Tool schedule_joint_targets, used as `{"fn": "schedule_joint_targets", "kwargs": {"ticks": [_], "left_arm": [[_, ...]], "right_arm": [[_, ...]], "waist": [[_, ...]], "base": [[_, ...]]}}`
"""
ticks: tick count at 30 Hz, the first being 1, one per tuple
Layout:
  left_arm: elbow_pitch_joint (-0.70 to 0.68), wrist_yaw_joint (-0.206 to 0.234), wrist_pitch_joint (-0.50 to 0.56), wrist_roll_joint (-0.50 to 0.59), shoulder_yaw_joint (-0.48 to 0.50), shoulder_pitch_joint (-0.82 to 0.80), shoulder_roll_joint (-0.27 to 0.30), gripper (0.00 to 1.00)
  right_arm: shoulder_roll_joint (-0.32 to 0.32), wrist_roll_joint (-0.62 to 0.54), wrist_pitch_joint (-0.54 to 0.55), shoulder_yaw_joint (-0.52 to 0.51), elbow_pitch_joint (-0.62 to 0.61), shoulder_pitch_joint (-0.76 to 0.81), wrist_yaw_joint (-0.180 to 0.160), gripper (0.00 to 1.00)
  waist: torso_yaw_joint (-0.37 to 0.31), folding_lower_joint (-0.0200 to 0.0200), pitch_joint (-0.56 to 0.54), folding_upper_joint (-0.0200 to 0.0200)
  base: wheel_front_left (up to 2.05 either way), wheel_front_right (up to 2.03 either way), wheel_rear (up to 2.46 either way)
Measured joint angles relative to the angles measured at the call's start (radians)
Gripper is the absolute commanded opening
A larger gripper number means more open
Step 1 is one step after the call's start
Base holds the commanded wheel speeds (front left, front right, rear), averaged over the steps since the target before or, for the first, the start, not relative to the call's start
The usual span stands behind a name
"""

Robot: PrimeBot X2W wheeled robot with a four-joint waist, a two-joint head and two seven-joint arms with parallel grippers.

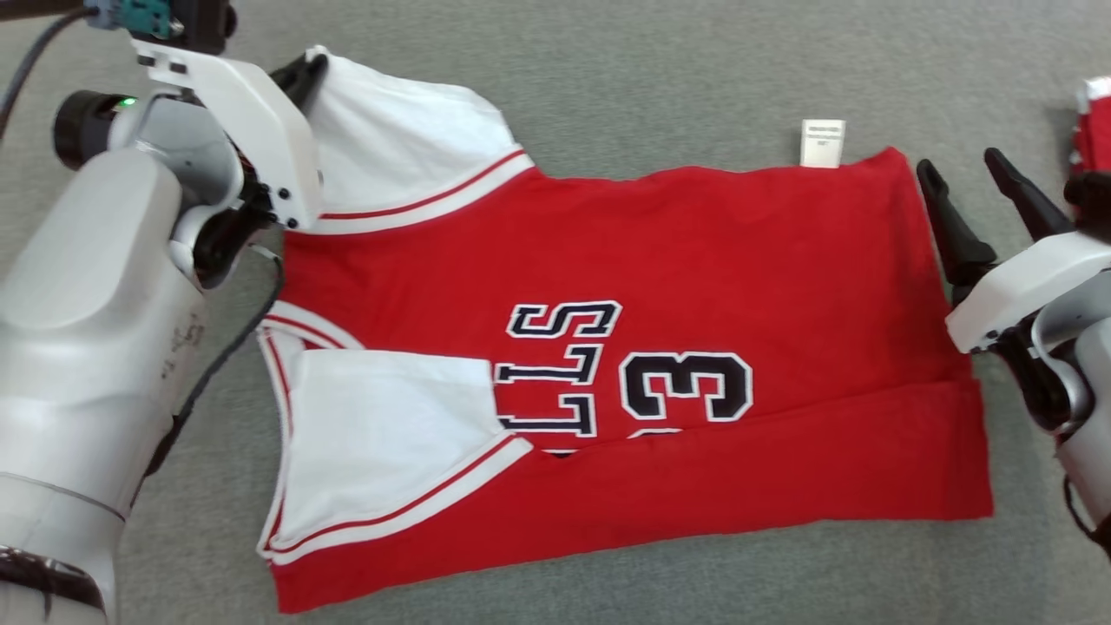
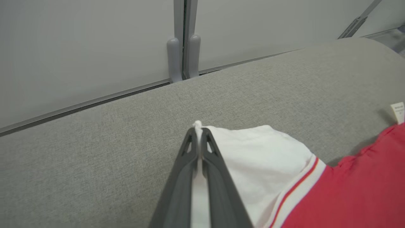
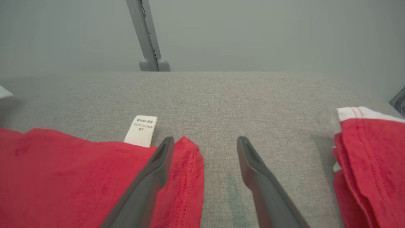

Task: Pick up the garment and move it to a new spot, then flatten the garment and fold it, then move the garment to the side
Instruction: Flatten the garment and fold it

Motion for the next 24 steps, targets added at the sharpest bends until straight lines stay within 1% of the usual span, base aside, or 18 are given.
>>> {"fn": "schedule_joint_targets", "kwargs": {"ticks": [5,11,18,19,20,22,24], "left_arm": [[-0.072,0.000,-0.031,-0.043,-0.042,0.032,-0.002,0.00],[-0.130,0.000,-0.043,-0.080,-0.087,0.050,-0.003,0.00],[-0.152,0.000,-0.057,-0.113,-0.120,0.058,0.011,0.00],[-0.151,0.000,-0.055,-0.116,-0.123,0.061,0.012,0.00],[-0.149,0.000,-0.052,-0.119,-0.127,0.064,0.015,0.00],[-0.147,0.000,-0.052,-0.122,-0.132,0.065,0.020,0.00],[-0.143,0.000,-0.056,-0.125,-0.135,0.065,0.021,0.00]], "right_arm": [[-0.065,0.040,0.067,0.079,0.061,-0.045,0.000,1.00],[-0.108,0.085,0.117,0.153,0.131,-0.084,0.000,1.00],[-0.112,0.134,0.141,0.204,0.203,-0.110,0.000,1.00],[-0.111,0.147,0.148,0.213,0.206,-0.111,0.000,0.71],[-0.111,0.157,0.151,0.221,0.206,-0.112,0.000,0.44],[-0.114,0.172,0.152,0.238,0.206,-0.122,0.000,0.00],[-0.119,0.184,0.148,0.251,0.207,-0.131,0.001,0.00]], "waist": [[0.071,0.0000,-0.012,0.0000],[0.128,0.0000,-0.018,-0.0001],[0.144,0.0000,-0.024,0.0000],[0.143,0.0000,-0.025,0.0000],[0.143,0.0000,-0.024,0.0000],[0.142,0.0000,-0.021,0.0000],[0.140,0.0000,-0.016,0.0000]], "base": [[0.00,0.00,0.00],[0.00,0.00,0.00],[0.00,0.00,0.00],[0.00,0.00,0.00],[0.00,0.00,0.00],[0.00,0.00,0.00],[0.00,0.00,0.00]]}}
